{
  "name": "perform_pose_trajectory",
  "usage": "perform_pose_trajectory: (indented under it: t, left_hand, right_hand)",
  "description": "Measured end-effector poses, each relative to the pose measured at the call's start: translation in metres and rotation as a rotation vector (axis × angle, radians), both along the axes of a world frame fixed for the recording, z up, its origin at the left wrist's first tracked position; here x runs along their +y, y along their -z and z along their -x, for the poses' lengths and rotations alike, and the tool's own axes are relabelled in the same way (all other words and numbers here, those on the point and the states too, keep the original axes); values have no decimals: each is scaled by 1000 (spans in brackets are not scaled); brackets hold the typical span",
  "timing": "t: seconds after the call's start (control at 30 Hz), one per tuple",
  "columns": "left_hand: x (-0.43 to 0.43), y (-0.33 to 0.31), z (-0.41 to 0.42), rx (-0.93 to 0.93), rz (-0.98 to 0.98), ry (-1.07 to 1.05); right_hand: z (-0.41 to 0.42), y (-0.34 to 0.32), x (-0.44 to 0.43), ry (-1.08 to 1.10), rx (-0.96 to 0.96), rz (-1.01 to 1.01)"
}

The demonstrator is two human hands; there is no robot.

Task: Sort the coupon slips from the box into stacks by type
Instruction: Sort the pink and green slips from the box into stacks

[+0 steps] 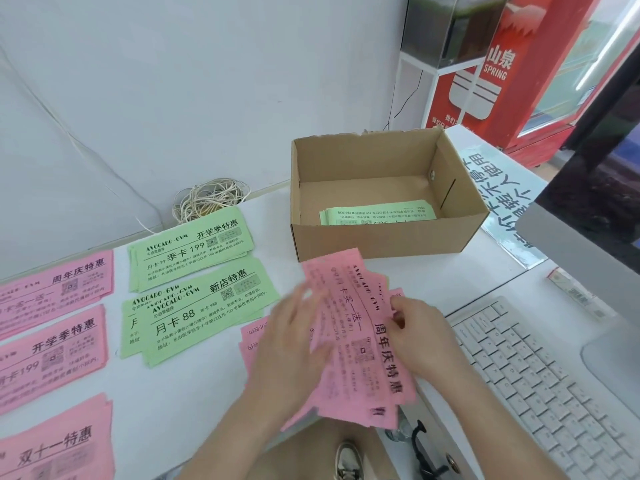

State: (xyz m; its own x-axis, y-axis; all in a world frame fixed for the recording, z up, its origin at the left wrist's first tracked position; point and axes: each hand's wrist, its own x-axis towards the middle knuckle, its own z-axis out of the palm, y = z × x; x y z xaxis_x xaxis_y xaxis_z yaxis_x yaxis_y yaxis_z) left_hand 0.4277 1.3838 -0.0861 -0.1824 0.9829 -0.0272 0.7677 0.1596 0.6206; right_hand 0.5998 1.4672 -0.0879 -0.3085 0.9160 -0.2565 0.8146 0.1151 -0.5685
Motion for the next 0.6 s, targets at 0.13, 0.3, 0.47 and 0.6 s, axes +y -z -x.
perform_pose_trajectory:
  t: [0.13, 0.3, 0.47, 0.6]
  left_hand:
    - [23, -30, 32, 93, 8, -63]
    - [10, -12, 47, -184, 139, -345]
    - [-31, 18, 48, -139, 148, -552]
    - [-43, 28, 47, 34, 121, -540]
  right_hand:
    - [9, -27, 31, -308, -191, -161]
    - [50, -35, 50, -525, -229, -334]
    - [45, -12, 30, -410, -230, -318]
    - [34, 6, -2, -424, -160, -116]
